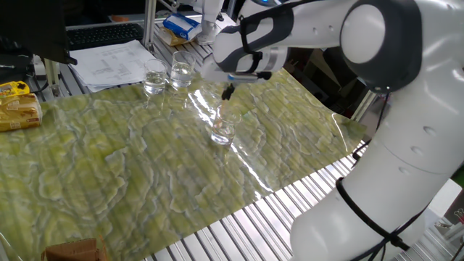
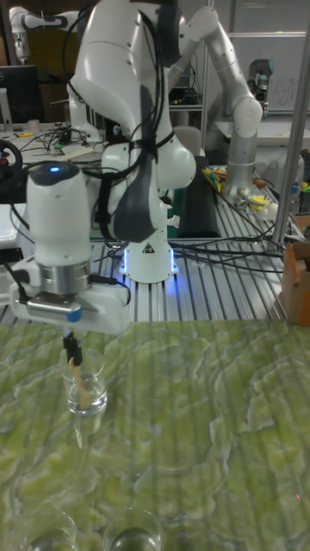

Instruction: Stir the beaker with a glass rod

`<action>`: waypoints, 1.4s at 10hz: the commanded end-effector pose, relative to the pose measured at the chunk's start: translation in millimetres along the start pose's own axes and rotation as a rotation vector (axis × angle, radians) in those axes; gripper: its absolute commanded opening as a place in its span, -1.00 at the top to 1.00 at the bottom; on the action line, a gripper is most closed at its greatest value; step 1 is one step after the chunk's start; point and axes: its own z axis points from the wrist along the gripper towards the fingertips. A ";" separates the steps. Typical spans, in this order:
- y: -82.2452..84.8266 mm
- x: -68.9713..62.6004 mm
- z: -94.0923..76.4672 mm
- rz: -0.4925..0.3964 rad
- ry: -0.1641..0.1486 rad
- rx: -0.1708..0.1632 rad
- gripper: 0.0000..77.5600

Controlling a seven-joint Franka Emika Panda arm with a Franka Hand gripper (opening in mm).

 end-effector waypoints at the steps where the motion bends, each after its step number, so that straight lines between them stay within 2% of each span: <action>1: -25.5 14.6 -1.5 -0.055 -0.010 0.010 0.97; 3: -27.2 34.9 -5.8 -0.032 0.010 0.013 0.97; 6: -1.7 56.2 -20.1 0.044 0.041 0.019 0.97; 7: 4.1 60.2 -22.1 0.062 0.043 0.016 0.97; 9: 10.6 59.7 -17.3 0.077 0.034 0.011 0.97; 11: 21.9 40.2 -11.1 0.113 0.014 -0.009 0.97; 14: 32.4 15.3 -8.6 0.136 0.008 -0.009 0.97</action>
